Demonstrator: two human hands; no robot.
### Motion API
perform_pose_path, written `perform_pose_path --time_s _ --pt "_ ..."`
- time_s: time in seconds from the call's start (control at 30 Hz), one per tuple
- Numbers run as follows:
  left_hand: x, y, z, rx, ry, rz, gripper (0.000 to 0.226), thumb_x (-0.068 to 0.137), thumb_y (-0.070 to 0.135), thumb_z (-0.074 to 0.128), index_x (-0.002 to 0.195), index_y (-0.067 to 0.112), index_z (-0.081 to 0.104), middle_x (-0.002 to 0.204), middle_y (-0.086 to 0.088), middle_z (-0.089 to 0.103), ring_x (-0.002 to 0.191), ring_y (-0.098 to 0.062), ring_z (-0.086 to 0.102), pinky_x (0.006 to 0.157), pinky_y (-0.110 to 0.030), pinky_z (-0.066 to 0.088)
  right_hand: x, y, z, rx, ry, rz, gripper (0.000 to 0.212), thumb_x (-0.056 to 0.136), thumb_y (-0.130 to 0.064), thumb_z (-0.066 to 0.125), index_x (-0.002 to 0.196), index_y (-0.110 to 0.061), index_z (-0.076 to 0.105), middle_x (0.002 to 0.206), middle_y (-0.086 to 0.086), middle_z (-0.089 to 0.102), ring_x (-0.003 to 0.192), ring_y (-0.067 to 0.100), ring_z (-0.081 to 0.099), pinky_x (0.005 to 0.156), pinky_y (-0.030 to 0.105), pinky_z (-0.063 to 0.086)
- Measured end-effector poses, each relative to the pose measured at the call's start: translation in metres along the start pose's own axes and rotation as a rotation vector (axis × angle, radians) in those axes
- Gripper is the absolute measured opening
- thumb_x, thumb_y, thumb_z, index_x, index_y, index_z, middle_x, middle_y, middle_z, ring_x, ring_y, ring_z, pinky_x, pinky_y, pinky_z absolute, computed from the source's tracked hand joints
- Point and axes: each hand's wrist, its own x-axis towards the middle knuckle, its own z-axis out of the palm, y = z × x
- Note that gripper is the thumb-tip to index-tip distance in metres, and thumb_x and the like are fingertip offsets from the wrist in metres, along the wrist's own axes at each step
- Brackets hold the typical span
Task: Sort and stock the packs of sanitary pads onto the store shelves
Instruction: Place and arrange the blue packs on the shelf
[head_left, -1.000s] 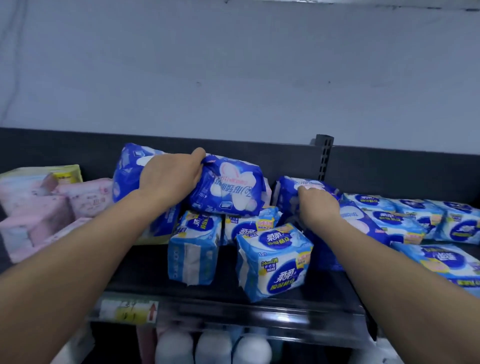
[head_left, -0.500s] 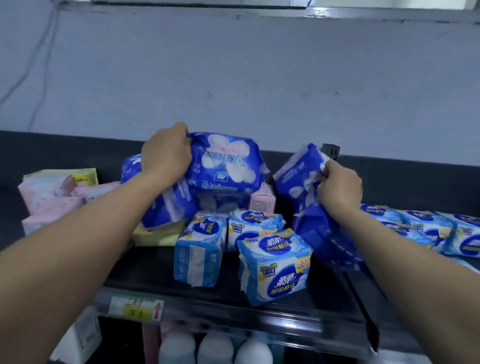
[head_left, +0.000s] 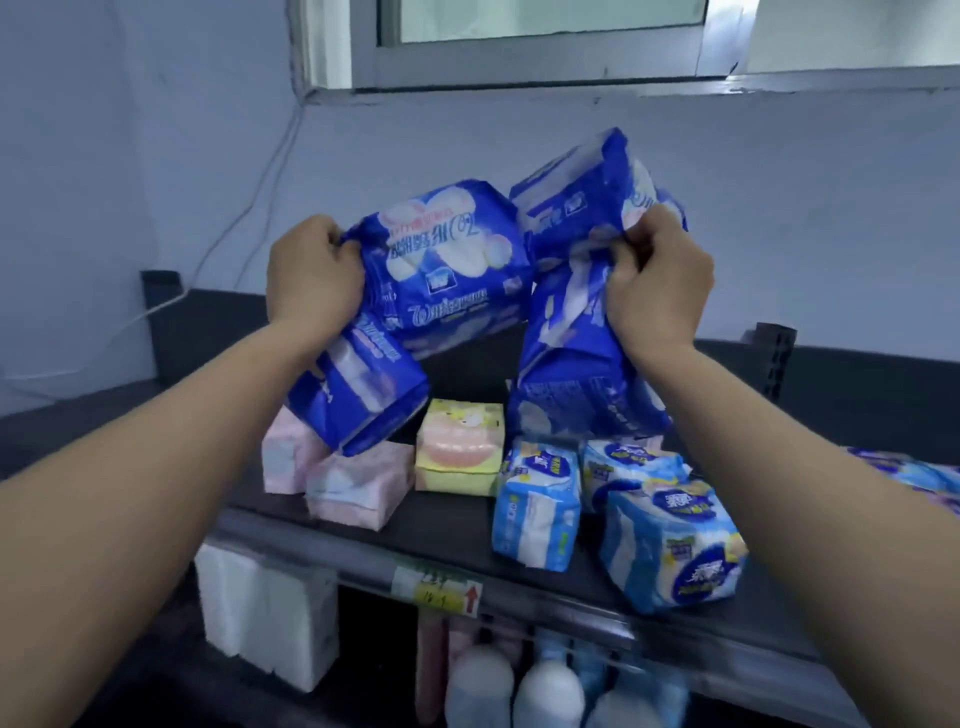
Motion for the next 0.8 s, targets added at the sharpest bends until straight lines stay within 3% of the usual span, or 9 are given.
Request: perform_pose_path --time_s 0.1,0.33,0.57,0.8 --pt "0.0 -0.028 -0.044 0.081 0.031 -0.021 0.016 0.093 0.015 0.046 0.085 0.005 0.056 0.078 -0.004 0.053 0.078 -0.022 0.046 0.062 -0.032 0.029 -0.024 -0.031 0.028 0.076 -0.066 -0.002 0.017 0.09 -0.006 0.053 0.08 -0.017 0.044 0.076 -0.002 0.053 0.07 0.018 0.042 0.061 0.018 0.022" --pt "-0.021 -0.081 -0.156 0.347 0.135 -0.063 0.018 0.093 0.013 0.048 0.089 0.001 0.06 0.094 -0.021 0.064 0.09 -0.035 0.055 0.074 -0.039 0.038 -0.076 -0.099 0.09 0.29 -0.287 -0.02 0.017 0.09 -0.008 0.054 0.078 -0.015 0.044 0.074 -0.002 0.052 0.072 0.019 0.046 0.063 0.025 0.025" --pt "-0.074 -0.102 -0.27 0.567 0.279 -0.217 0.017 0.092 0.018 0.049 0.083 0.006 0.058 0.083 -0.009 0.061 0.082 -0.031 0.056 0.068 -0.036 0.042 -0.133 -0.179 0.118 0.495 -0.508 -0.077 0.017 0.09 -0.007 0.055 0.078 -0.015 0.047 0.062 -0.012 0.044 0.069 0.018 0.045 0.057 0.024 0.019" --pt "-0.133 -0.104 -0.377 0.726 0.418 -0.325 0.013 0.092 0.016 0.048 0.084 0.014 0.057 0.085 -0.002 0.061 0.08 -0.024 0.055 0.068 -0.033 0.042 -0.192 -0.267 0.122 0.689 -0.667 -0.11 0.015 0.09 -0.009 0.056 0.077 -0.012 0.049 0.071 0.001 0.054 0.071 0.024 0.05 0.063 0.032 0.03"
